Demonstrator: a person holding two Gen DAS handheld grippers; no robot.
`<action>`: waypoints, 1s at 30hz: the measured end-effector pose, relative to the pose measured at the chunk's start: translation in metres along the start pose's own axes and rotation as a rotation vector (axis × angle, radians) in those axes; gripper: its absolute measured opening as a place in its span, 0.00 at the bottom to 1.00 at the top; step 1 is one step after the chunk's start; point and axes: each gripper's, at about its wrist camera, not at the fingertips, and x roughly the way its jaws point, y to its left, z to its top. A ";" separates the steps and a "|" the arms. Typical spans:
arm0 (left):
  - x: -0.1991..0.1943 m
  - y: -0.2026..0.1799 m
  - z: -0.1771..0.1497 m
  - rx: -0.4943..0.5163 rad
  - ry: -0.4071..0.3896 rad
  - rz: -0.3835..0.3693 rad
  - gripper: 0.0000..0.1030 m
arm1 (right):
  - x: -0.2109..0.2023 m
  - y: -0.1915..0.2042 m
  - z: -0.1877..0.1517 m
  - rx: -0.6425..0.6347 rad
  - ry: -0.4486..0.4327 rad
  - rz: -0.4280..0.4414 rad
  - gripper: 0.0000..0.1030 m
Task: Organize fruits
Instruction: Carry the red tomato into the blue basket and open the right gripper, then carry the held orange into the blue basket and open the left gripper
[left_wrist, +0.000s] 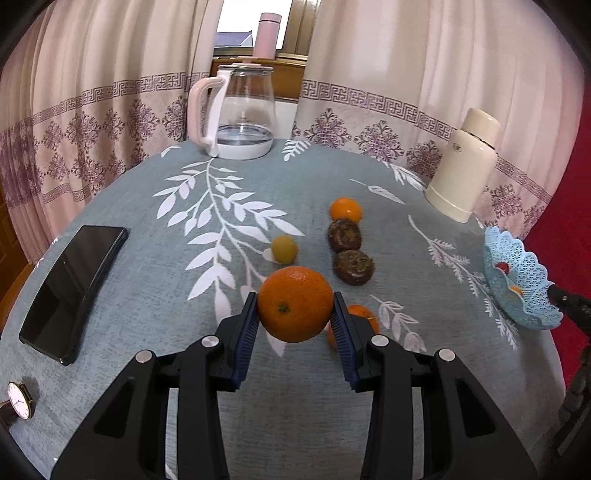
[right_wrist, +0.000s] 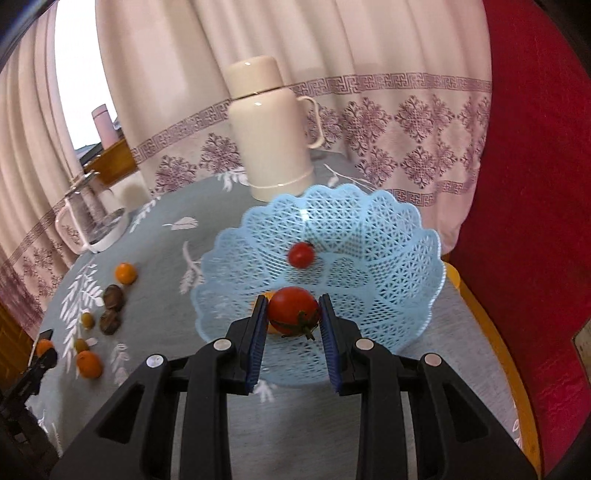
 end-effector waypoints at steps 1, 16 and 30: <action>-0.001 -0.002 0.001 0.002 -0.003 -0.002 0.39 | 0.002 -0.001 0.000 0.000 0.004 -0.004 0.27; -0.004 -0.043 0.006 0.053 -0.001 -0.070 0.39 | 0.003 -0.016 -0.003 0.053 -0.059 -0.043 0.35; 0.005 -0.153 0.024 0.241 -0.031 -0.233 0.39 | -0.007 -0.028 -0.003 0.083 -0.163 -0.127 0.49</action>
